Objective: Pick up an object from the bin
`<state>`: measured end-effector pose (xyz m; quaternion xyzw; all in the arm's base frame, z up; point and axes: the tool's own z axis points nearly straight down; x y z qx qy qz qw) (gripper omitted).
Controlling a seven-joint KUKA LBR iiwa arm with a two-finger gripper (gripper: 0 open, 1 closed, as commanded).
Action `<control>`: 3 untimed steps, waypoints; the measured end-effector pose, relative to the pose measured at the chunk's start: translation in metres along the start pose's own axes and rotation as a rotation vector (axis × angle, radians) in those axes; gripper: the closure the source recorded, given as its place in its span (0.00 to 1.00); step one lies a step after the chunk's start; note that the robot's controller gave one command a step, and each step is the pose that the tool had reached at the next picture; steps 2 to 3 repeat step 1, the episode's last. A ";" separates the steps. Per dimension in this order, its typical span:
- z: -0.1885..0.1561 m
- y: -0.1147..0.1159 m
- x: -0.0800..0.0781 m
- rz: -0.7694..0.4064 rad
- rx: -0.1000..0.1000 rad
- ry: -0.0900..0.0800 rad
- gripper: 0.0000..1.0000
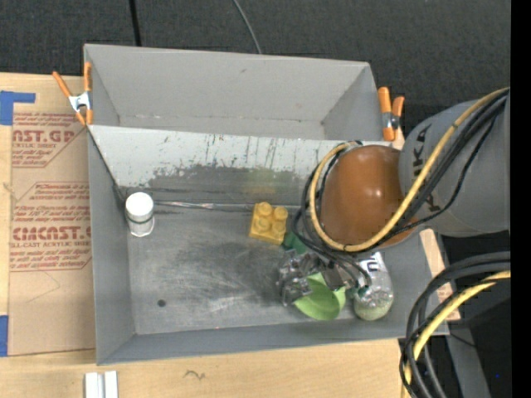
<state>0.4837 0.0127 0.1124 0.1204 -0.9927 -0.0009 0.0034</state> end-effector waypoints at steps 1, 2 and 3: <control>-0.019 0.000 0.000 0.000 0.001 -0.003 1.00; -0.019 0.000 0.000 0.000 0.001 -0.003 1.00; -0.019 0.000 0.000 0.000 0.001 -0.003 1.00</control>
Offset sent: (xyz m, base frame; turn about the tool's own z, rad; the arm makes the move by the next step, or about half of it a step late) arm 0.0001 0.0000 0.0646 0.0000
